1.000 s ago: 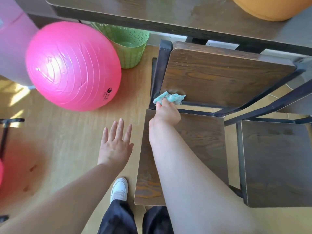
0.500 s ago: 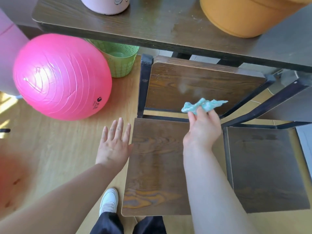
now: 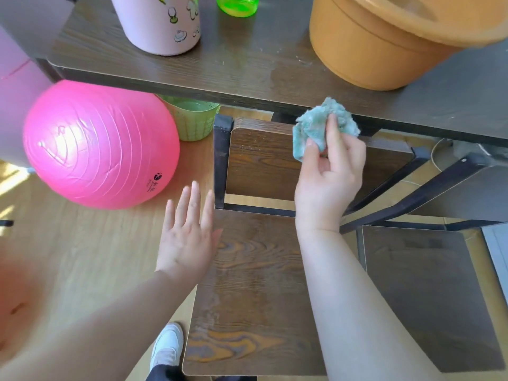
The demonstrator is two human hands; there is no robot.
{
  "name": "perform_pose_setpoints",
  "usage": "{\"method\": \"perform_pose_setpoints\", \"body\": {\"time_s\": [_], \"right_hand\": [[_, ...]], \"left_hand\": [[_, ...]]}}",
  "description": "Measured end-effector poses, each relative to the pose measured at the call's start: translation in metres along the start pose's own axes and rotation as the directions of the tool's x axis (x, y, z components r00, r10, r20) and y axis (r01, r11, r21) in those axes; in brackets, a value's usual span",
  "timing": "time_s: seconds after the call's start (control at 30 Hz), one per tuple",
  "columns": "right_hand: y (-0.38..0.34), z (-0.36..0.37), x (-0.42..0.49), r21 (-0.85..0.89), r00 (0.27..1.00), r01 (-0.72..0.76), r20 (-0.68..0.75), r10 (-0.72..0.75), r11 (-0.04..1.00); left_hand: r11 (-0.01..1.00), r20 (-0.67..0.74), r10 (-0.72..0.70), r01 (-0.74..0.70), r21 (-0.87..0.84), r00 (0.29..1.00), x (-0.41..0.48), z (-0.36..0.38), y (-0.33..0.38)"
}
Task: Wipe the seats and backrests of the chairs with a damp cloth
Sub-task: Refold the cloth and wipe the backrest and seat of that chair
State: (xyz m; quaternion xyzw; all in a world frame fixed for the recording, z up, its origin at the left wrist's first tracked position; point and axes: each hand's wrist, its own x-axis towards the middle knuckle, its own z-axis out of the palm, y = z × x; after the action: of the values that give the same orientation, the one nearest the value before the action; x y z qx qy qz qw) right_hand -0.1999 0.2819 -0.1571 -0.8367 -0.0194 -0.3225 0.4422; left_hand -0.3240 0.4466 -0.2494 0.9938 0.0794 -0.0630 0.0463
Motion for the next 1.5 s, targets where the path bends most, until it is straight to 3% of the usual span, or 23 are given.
{"method": "perform_pose_setpoints", "body": {"time_s": [0.1, 0.2, 0.4, 0.5, 1.0, 1.27, 1.37, 1.5], "right_hand": [[-0.002, 0.002, 0.003, 0.017, 0.999, 0.035, -0.005, -0.035, 0.999], [-0.008, 0.008, 0.004, 0.034, 0.991, 0.129, 0.03, -0.13, 0.991], [-0.021, 0.039, -0.014, 0.072, 0.911, 0.364, 0.18, -0.371, 0.929], [-0.015, 0.053, -0.028, 0.053, 0.883, 0.416, 0.214, -0.417, 0.908], [0.065, 0.081, -0.115, 0.007, 0.835, 0.424, 0.382, -0.395, 0.905], [0.079, 0.065, -0.13, -0.127, 0.713, 0.399, 0.666, -0.22, 0.908], [0.061, 0.055, -0.125, -0.142, 0.762, 0.319, 0.627, -0.164, 0.937], [0.005, 0.04, -0.098, -0.061, 0.88, 0.306, 0.399, -0.258, 0.95]], "left_hand": [[0.998, -0.166, -0.017, 0.007, -0.055, 0.986, 0.021, -0.034, 0.006], [0.995, -0.232, -0.052, 0.032, -0.091, 0.971, 0.04, -0.054, 0.008], [0.996, -0.118, -0.081, 0.075, -0.056, 0.99, 0.048, -0.047, -0.002], [0.994, -0.089, -0.092, 0.087, -0.058, 0.992, 0.049, -0.042, -0.008], [0.996, 0.062, -0.09, 0.091, -0.008, 0.994, 0.02, 0.01, -0.052], [0.997, 0.127, -0.073, 0.072, 0.011, 0.989, 0.004, 0.009, -0.06], [0.999, 0.114, -0.053, 0.051, 0.02, 0.992, 0.001, -0.006, -0.06], [1.0, 0.06, -0.017, 0.016, 0.015, 0.998, 0.003, -0.029, -0.062]]}}
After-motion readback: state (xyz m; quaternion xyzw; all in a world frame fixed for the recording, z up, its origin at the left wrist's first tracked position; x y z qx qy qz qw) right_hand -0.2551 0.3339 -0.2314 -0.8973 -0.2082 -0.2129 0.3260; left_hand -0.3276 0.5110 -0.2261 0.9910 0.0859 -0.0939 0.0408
